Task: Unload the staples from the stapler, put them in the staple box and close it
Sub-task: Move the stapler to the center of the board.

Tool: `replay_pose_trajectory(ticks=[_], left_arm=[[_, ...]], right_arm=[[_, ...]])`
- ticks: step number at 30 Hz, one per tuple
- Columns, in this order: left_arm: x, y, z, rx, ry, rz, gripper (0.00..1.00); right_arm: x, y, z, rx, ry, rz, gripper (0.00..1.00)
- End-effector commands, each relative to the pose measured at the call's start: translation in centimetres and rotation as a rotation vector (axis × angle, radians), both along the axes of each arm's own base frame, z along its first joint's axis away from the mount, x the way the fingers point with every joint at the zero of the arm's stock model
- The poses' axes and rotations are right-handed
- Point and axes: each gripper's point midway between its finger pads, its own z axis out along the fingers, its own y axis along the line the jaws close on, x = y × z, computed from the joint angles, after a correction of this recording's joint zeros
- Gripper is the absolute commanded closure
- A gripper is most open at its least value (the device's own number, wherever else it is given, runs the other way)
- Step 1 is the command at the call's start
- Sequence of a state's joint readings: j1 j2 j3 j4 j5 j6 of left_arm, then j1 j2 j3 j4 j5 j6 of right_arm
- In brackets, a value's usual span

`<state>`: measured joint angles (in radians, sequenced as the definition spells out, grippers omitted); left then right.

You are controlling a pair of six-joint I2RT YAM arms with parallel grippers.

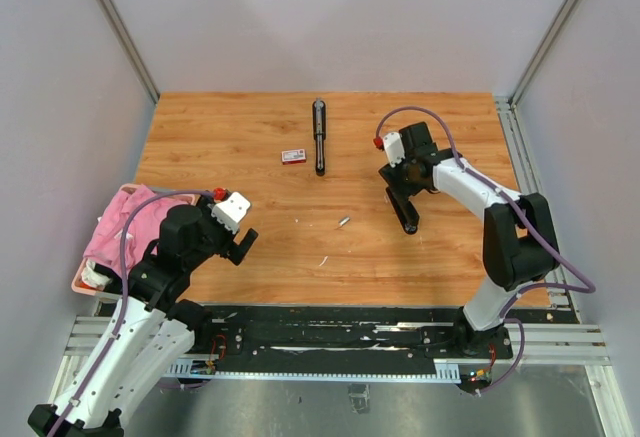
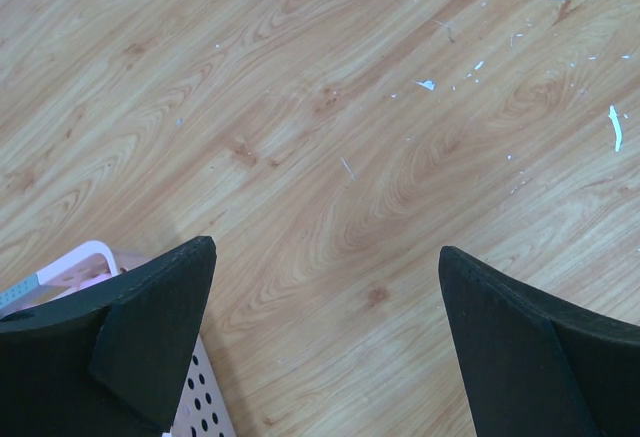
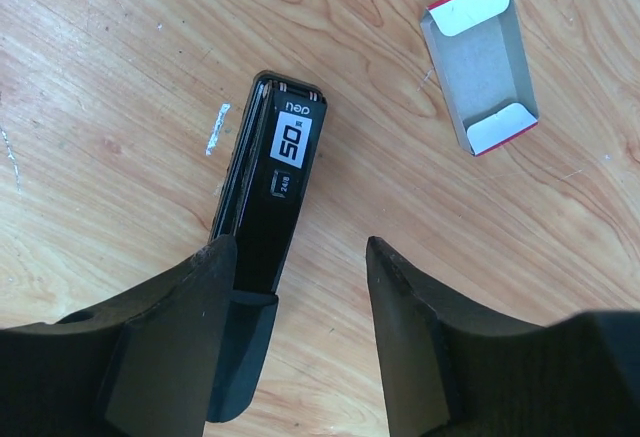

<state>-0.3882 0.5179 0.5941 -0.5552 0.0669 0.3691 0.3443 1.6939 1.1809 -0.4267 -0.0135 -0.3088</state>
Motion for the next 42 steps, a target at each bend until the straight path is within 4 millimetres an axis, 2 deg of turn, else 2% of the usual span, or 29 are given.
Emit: replay_pose_trajectory(ticks=[1,14,22,28,35,42], left_arm=[[0.2,-0.1,0.2,-0.017,-0.016,0.0,0.02],[0.2,0.0,0.3,-0.02,-0.024,0.005,0.02],[0.1,0.0,0.3,-0.022,-0.022,0.005,0.02],[0.2,0.0,0.2,-0.02,-0.02,0.004,0.02],[0.2,0.1,0.2,-0.019,-0.018,0.007,0.02],[0.2,0.1,0.2,-0.02,-0.019,0.008,0.02]], right_arm=[[-1.5,0.3,-1.4,0.05,0.085,0.01,0.44],[-2.1,1.0,-2.6,0.077,0.145,0.021,0.48],[-1.9,1.4,-2.6,0.088,0.159,0.022,0.59],[-1.7,1.8,-2.3,0.08,0.16,0.033,0.71],[-1.7,4.7,-2.7,0.028,0.171,0.155,0.76],[-0.9,8.2,-2.4,0.086,0.207,0.231,0.8]])
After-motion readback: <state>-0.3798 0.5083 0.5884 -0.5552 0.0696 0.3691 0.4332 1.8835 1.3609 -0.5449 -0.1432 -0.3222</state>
